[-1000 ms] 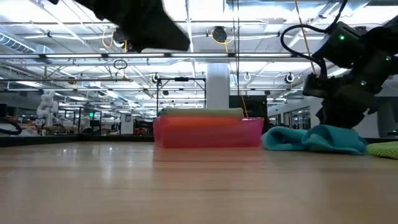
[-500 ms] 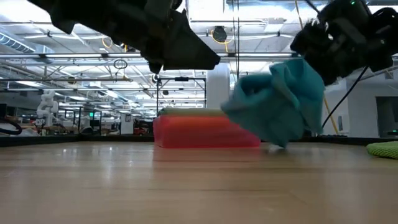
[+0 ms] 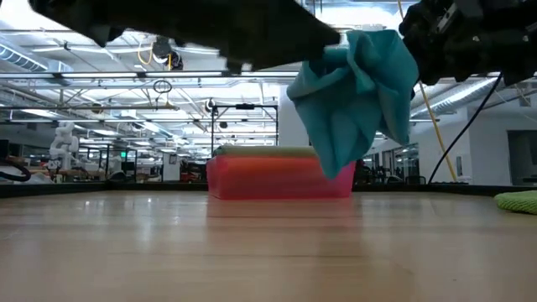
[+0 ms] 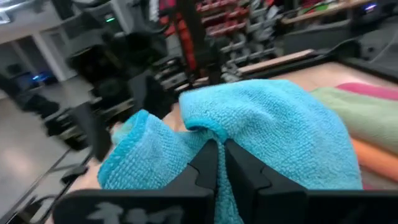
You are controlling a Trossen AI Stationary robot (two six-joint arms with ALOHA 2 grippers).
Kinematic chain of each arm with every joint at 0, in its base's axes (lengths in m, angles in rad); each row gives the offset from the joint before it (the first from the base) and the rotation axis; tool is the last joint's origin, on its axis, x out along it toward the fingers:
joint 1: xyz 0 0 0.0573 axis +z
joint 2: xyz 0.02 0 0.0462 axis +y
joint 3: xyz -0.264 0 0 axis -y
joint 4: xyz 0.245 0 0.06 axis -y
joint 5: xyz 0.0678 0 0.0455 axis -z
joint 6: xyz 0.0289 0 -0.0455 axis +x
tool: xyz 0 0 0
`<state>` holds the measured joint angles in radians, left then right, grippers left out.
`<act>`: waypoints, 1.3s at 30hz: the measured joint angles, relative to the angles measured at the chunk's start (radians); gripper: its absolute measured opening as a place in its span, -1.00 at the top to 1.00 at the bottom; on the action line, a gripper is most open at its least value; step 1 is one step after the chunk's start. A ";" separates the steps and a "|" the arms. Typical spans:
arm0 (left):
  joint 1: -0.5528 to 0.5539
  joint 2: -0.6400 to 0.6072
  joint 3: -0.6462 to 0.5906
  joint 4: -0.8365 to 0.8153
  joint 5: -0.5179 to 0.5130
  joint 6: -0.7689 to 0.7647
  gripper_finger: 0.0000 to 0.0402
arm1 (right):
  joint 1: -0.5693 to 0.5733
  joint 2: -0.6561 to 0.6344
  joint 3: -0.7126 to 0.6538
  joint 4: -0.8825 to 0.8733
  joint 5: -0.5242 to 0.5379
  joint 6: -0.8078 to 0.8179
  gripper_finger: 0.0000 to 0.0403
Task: Fold microfiber towels
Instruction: Fold the blue microfiber cloth
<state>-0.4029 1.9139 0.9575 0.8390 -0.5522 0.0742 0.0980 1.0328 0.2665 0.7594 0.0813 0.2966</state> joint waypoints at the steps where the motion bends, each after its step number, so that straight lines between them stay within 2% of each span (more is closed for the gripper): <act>1: -0.001 0.011 0.021 0.001 -0.003 0.020 -0.10 | 0.007 0.000 0.000 0.007 0.022 -0.003 0.95; 7: 0.013 0.054 0.117 -0.043 -0.161 0.048 -0.29 | 0.040 0.000 0.000 0.095 0.053 -0.024 0.95; 10: 0.036 0.053 0.144 -0.086 -0.164 0.018 -0.27 | 0.052 0.000 0.000 0.115 0.054 -0.032 0.95; 14: 0.073 0.053 0.161 -0.086 -0.094 0.001 -0.06 | 0.056 0.001 0.000 0.125 0.057 -0.037 0.95; 18: 0.097 0.053 0.161 -0.089 0.021 -0.028 0.32 | 0.055 0.002 0.000 0.142 0.057 -0.054 0.95; 23: 0.084 0.034 0.161 -0.144 0.023 0.003 0.89 | 0.058 0.002 0.000 0.114 0.047 -0.075 0.93; 24: 0.078 0.023 0.161 -0.163 0.012 0.002 0.94 | 0.065 0.002 0.000 0.096 0.047 -0.080 0.91; 27: 0.051 -0.038 0.161 -0.260 -0.032 -0.044 0.94 | 0.083 0.002 0.000 0.022 0.046 -0.098 0.81; 32: 0.009 -0.144 0.161 -0.455 -0.032 -0.153 0.97 | 0.112 0.001 0.001 -0.115 0.016 -0.099 0.51; 39: -0.018 -0.219 0.160 -0.690 -0.040 -0.270 0.95 | 0.188 0.001 0.001 -0.233 0.017 -0.007 0.20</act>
<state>-0.4211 1.6949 1.1178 0.1488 -0.5923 -0.1960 0.2859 1.0343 0.2676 0.5266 0.0978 0.2892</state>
